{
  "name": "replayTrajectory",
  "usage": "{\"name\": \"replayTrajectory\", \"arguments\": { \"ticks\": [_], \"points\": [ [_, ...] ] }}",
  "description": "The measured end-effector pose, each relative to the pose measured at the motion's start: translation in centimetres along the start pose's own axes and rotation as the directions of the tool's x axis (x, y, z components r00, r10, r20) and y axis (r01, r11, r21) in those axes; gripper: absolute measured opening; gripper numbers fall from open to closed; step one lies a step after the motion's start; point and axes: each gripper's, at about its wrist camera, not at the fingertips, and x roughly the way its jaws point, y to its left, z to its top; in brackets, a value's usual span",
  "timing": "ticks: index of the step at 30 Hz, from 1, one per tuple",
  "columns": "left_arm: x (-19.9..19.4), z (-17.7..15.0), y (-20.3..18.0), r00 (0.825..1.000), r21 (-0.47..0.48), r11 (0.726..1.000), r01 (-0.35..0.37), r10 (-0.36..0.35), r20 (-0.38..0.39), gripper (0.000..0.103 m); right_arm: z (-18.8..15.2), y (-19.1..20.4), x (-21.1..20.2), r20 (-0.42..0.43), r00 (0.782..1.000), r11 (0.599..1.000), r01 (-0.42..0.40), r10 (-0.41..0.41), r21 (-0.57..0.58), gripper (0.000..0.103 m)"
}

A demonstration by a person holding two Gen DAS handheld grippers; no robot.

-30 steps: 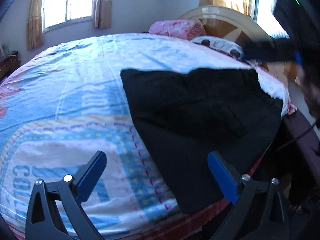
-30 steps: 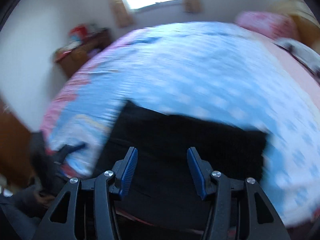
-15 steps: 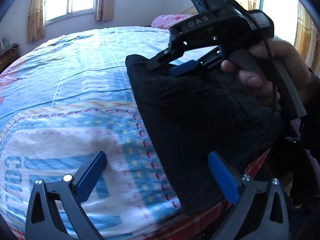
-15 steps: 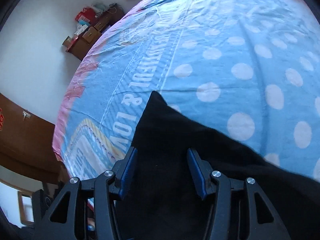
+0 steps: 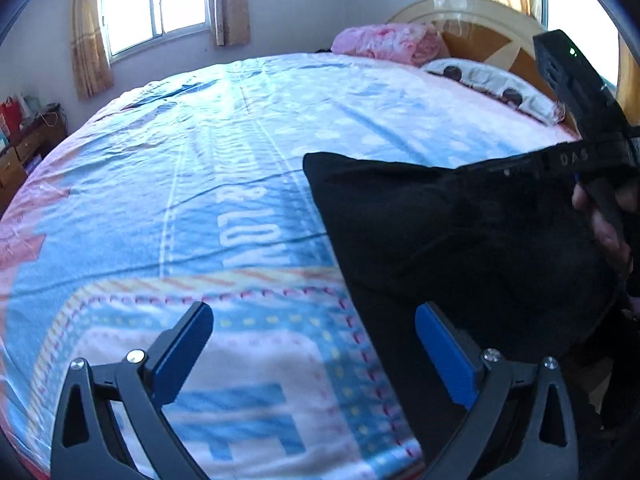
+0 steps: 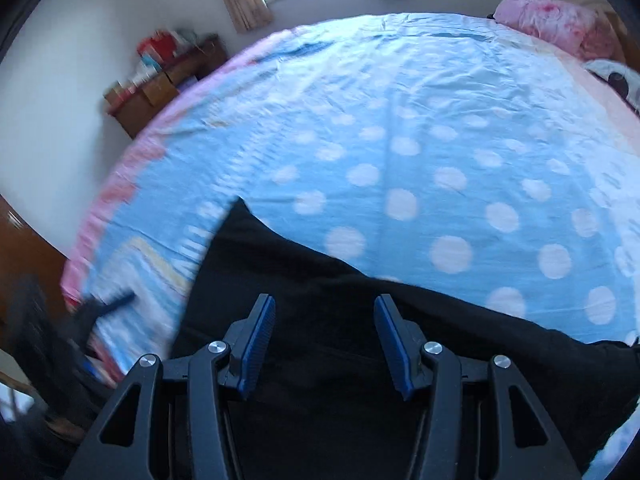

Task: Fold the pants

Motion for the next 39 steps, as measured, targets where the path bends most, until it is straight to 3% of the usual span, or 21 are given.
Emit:
{"name": "replayTrajectory", "arguments": {
  "ticks": [3, 9, 13, 18, 21, 25, 27, 28, 30, 35, 39],
  "points": [
    [1.5, 0.5, 0.5, 0.999, 0.012, 1.000, -0.007, 0.007, -0.043, 0.103, 0.2, -1.7, 1.7, -0.037, 0.999, 0.999, 0.020, -0.019, 0.039, 0.054],
    [1.5, 0.6, 0.0, 0.998, 0.029, 0.999, -0.015, 0.017, -0.054, 0.103, 0.8, -2.2, 2.3, -0.027, 0.998, 0.998, 0.048, -0.048, 0.027, 0.054],
    [1.1, 1.5, -0.6, 0.999, 0.042, 0.999, -0.034, 0.035, -0.024, 0.103, 0.5, -2.3, -0.5, 0.045, 0.996, 0.996, 0.078, -0.080, 0.039, 0.054],
    [1.7, 2.6, -0.9, 1.000, 0.034, 0.999, 0.008, -0.007, -0.023, 0.103, -1.8, -3.5, -5.8, 0.124, 0.983, 0.990, 0.127, -0.133, 0.057, 0.054],
    [2.1, 3.1, -1.6, 1.000, 0.038, 0.999, 0.004, -0.003, -0.016, 0.103, -3.6, -5.7, -7.7, 0.129, 0.978, 0.981, 0.151, -0.166, 0.120, 0.054],
    [0.9, 3.8, -2.0, 0.997, 0.033, 0.998, -0.051, 0.049, 0.060, 0.103, -5.5, -5.8, -8.3, 0.128, 0.981, 0.987, 0.136, -0.146, 0.086, 0.054],
    [0.9, 4.0, -1.9, 0.998, 0.023, 0.999, -0.028, 0.027, 0.063, 0.103, -6.3, -6.0, -6.6, 0.066, 0.987, 0.987, 0.142, -0.147, 0.071, 0.058],
    [1.4, 4.1, -1.9, 0.999, 0.030, 0.999, -0.024, 0.023, 0.041, 0.103, -6.7, -6.5, -5.4, 0.037, 0.982, 0.981, 0.182, -0.185, 0.065, 0.058],
    [2.2, 3.7, -1.9, 1.000, 0.036, 0.999, -0.028, 0.028, 0.010, 0.103, -7.0, -6.8, -4.3, 0.045, 0.975, 0.976, 0.215, -0.217, 0.045, 0.058],
    [2.1, 2.6, -1.0, 0.997, -0.032, 0.996, 0.083, -0.083, 0.002, 0.103, -7.5, -6.9, -8.4, 0.155, 0.976, 0.987, 0.142, -0.152, 0.075, 0.058],
    [2.5, 2.3, -1.3, 0.990, -0.062, 0.988, 0.138, -0.139, 0.000, 0.103, -8.9, -10.8, -10.4, 0.143, 0.973, 0.968, 0.151, -0.181, 0.200, 0.058]
  ]
}}
